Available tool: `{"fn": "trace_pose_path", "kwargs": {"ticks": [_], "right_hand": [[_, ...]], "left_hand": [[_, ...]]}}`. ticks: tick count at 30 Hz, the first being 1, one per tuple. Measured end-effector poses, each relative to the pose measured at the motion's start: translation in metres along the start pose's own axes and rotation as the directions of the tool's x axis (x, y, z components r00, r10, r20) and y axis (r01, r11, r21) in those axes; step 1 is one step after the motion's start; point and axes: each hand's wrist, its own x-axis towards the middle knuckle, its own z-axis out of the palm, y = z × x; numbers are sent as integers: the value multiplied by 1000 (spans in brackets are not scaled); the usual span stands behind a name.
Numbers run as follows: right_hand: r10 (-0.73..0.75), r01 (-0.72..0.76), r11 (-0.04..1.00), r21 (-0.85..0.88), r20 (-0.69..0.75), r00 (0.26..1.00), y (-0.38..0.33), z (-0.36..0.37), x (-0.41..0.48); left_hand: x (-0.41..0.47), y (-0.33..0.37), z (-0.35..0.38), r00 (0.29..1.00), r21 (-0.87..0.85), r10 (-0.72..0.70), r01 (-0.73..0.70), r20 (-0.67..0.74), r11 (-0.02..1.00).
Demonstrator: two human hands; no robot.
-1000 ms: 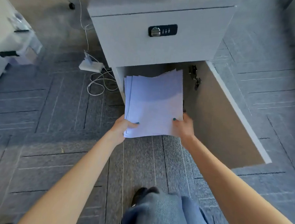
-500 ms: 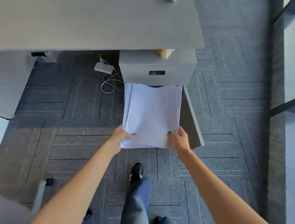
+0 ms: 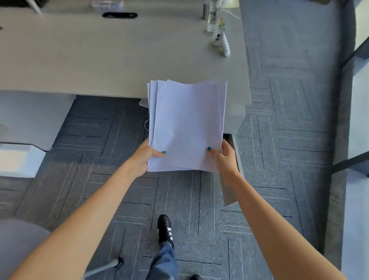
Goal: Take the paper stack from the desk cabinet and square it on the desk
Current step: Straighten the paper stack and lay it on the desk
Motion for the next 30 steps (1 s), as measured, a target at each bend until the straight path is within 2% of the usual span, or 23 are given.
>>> {"fn": "trace_pose_path", "kwargs": {"ticks": [7,13,18,22,27,30], "right_hand": [[-132,133,980,-150,15,991,-82,33,71],[-151,152,947,-282,25,988,-146,68,153],[-110,115,991,-71,69,991,-186,82,216],[4,-15,995,98,102,995,-214,83,269],[113,-197,955,223,342,933,-244,73,343],[121,-231,949,214,430,895,-253,67,377]], "left_hand": [[34,102,-21,991,22,115,-114,-72,993],[91,183,-44,966,22,224,-223,-131,975],[135,234,-57,962,-1,245,-247,-124,969],[170,268,-56,964,-31,235,-241,-122,970],[220,308,-49,962,-1,268,-268,-46,963],[247,323,-45,964,8,265,-265,3,964]]}}
